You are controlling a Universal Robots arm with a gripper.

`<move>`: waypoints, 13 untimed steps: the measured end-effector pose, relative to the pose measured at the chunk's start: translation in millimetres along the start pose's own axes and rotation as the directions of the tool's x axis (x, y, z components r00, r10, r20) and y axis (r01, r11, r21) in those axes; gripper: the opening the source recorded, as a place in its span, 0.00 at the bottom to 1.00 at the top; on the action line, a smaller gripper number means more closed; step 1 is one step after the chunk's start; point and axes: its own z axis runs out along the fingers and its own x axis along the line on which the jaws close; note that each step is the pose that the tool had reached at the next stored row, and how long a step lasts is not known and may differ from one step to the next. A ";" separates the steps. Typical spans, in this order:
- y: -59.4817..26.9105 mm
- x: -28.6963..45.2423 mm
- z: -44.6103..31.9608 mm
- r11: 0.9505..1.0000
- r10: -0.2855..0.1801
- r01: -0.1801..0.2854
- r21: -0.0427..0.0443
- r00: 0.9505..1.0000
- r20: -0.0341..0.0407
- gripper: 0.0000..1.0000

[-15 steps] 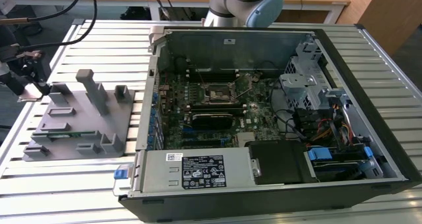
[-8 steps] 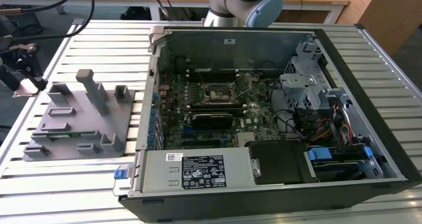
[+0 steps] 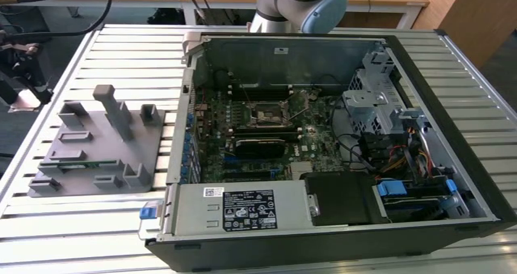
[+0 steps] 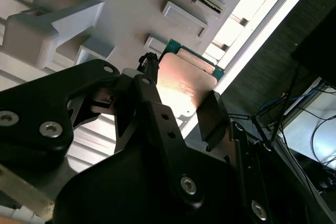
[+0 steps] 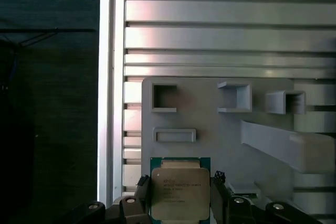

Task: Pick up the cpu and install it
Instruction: 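Pick up the cpu and move it towards the insertion slot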

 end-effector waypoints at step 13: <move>0.6 -0.4 -27.2 1.000 0.000 0.000 0.000 1.000 0.001 0.54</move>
